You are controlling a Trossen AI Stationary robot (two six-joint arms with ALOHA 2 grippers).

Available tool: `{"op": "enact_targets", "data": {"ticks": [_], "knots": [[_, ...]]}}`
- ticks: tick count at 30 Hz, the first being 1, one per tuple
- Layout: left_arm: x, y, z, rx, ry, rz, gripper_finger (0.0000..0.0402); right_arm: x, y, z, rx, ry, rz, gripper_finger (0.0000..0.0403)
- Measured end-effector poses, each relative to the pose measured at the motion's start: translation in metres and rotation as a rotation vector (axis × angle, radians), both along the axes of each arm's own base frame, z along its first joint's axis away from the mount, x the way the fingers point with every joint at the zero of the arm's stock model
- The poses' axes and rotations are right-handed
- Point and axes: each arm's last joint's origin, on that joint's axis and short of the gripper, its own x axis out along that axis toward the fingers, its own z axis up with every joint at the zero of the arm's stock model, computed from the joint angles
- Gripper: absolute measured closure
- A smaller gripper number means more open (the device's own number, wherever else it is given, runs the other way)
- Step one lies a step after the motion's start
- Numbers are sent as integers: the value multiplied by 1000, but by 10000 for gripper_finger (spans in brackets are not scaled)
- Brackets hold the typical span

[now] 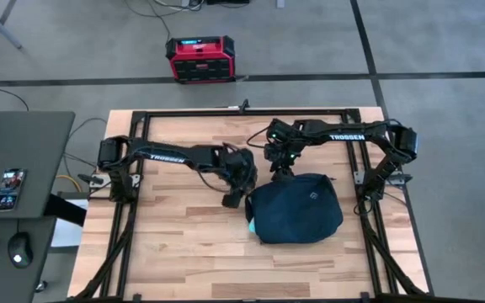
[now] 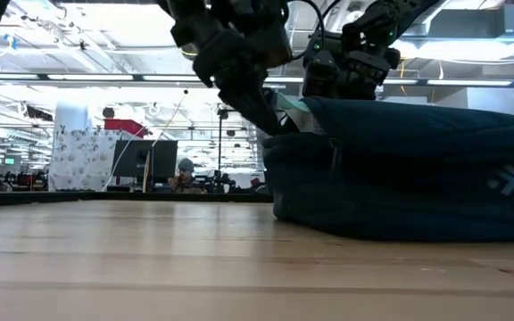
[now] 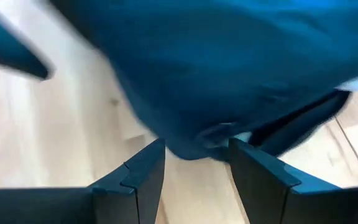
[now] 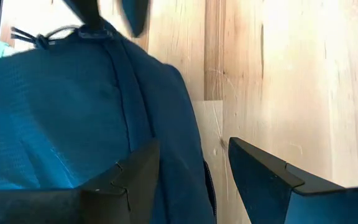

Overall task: Unpack backpack
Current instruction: Close the backpack

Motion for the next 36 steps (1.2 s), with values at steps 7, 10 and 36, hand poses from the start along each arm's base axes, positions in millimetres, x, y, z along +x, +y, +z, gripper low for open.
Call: {"op": "enact_targets", "data": {"ticks": [7,10,36], "knots": [[4,-21,2,88,-35,-1,240,-1,0,0,-17,-4,35,216],[5,-30,3,110,-60,-2,240,-1,0,0,-22,-5,43,216],[10,-44,34,229,-57,87,400,-8,3,17,-86,-83,122,216]]}}
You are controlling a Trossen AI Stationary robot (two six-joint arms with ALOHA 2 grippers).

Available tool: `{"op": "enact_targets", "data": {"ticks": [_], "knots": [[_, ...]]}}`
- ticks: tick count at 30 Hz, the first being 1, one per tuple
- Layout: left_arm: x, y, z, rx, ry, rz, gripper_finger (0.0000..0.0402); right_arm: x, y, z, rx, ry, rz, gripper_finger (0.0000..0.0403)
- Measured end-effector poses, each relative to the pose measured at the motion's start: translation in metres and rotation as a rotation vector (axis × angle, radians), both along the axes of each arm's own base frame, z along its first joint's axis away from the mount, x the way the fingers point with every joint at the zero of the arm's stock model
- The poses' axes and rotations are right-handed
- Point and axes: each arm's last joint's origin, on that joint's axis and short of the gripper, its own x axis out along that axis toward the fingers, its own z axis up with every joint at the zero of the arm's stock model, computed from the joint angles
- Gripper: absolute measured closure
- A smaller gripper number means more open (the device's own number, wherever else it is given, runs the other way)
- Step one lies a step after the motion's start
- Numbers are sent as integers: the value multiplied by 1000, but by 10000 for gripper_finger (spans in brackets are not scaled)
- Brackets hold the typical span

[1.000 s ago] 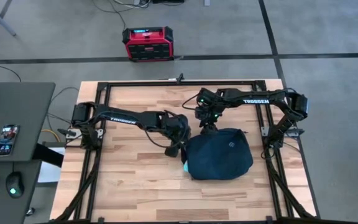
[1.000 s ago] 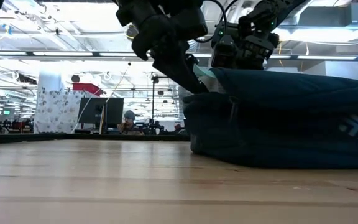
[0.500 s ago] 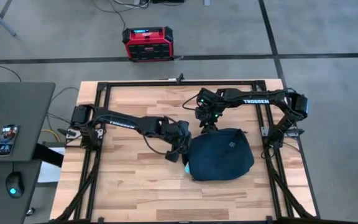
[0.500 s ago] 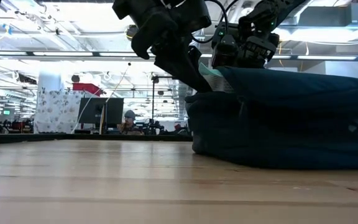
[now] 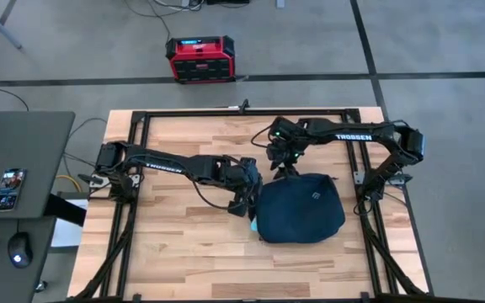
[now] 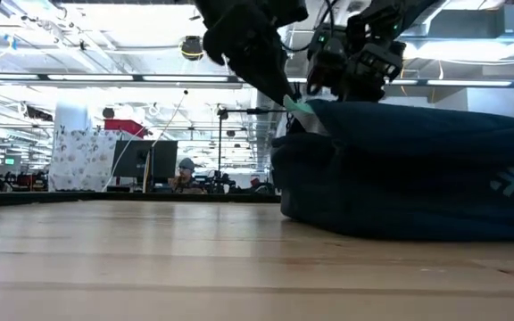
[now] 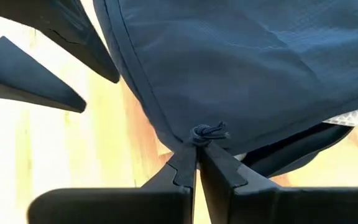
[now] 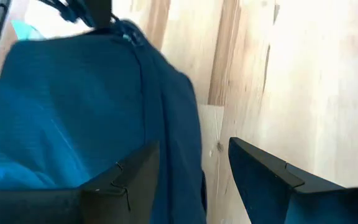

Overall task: Unpack backpack
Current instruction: Close the backpack

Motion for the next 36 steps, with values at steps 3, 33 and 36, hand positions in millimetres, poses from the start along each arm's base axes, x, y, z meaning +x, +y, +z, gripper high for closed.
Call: {"op": "enact_targets", "data": {"ticks": [3,33,36], "knots": [[1,0,3,-10,-11,8,401,0,2,4,54,-38,17,215],[-5,-19,9,3,-44,198,402,1,-30,-57,292,122,30,400],[-10,-31,13,-26,-49,210,401,-9,-52,-57,282,120,-47,401]]}}
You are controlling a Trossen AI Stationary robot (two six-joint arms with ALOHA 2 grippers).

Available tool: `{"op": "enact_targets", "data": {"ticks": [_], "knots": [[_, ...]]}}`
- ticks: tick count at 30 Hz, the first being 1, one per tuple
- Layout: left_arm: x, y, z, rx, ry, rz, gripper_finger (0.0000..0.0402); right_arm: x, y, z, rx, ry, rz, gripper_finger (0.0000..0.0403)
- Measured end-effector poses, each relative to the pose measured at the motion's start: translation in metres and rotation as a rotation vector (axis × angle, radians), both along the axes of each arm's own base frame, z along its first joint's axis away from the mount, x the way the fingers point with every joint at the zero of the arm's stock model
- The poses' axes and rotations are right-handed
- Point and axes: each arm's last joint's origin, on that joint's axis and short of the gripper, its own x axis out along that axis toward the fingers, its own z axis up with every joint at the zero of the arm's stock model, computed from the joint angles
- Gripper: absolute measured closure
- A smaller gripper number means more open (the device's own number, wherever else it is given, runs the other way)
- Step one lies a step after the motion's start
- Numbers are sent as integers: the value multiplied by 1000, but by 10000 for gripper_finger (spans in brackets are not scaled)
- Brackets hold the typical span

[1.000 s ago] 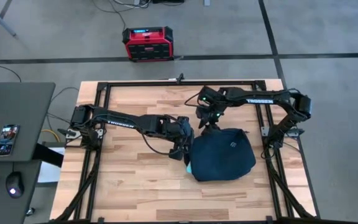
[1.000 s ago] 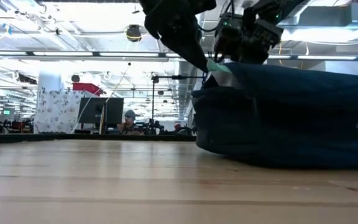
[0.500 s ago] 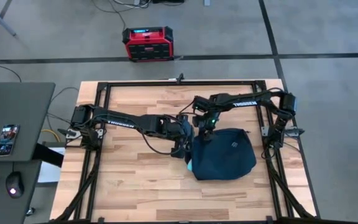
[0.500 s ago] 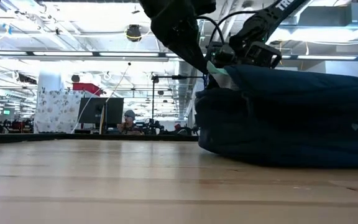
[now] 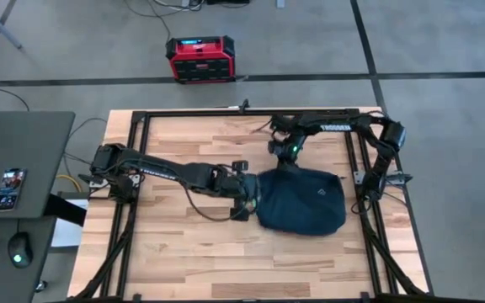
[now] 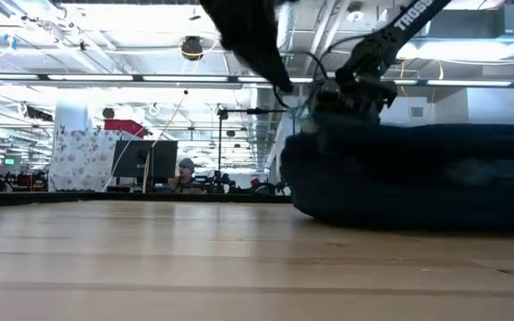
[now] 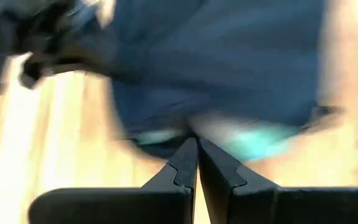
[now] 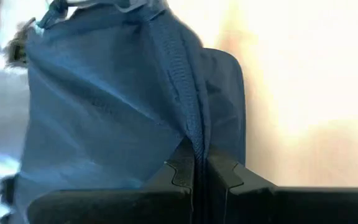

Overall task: Unpack backpack
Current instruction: Close the backpack

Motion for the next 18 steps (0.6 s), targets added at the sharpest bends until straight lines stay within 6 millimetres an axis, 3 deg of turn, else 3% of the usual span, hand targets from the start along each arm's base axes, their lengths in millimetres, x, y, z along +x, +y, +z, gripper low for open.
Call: {"op": "enact_targets", "data": {"ticks": [5,10,18], "knots": [[-7,-12,-4,-2,40,58,401,-16,-28,0,-9,0,-101,402],[-8,-13,-4,-10,12,153,401,-21,-35,0,1,0,-129,402],[-1,39,-3,-324,-180,716,398,0,-7,0,-10,-24,-28,402]]}}
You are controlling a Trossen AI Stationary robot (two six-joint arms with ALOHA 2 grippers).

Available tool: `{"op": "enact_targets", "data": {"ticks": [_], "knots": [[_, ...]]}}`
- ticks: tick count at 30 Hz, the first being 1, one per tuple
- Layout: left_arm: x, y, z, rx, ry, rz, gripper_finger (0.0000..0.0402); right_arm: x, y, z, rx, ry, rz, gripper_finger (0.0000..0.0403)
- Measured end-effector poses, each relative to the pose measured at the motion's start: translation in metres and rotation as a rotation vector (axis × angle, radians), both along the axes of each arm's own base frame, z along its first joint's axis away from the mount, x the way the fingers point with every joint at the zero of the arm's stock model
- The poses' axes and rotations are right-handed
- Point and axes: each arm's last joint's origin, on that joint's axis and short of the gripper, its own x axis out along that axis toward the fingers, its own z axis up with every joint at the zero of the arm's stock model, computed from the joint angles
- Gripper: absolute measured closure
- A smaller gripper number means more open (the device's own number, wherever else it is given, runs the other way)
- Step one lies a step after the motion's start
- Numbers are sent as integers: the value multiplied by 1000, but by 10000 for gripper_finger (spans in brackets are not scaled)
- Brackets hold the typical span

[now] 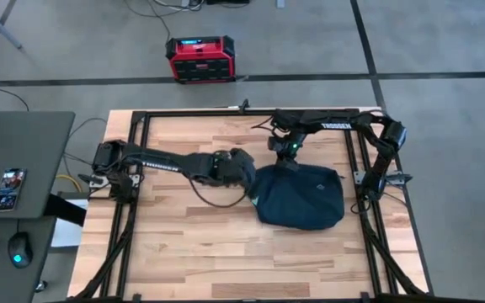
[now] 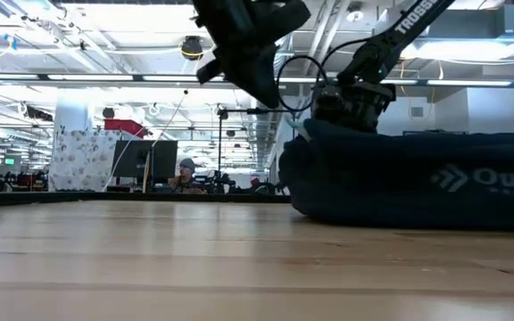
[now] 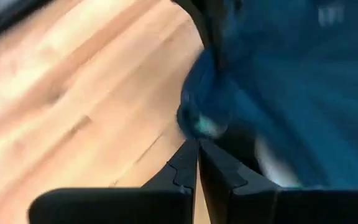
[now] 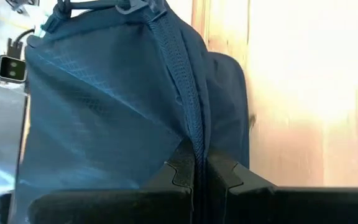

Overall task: Unpack backpack
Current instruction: Close the backpack

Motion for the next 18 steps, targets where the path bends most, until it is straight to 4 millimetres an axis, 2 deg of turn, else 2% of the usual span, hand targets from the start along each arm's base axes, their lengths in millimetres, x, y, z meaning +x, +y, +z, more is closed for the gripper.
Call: {"op": "enact_targets", "data": {"ticks": [3,6,12,18], "knots": [[4,16,1,-145,-72,58,379,7,4,1,-23,-37,16,402],[9,23,3,-223,-145,70,349,11,6,2,-37,-63,21,403],[2,26,-3,-357,-122,233,293,10,0,2,-53,-82,1,403],[4,26,-15,-380,-99,291,278,12,-4,3,-70,-106,-5,403]]}}
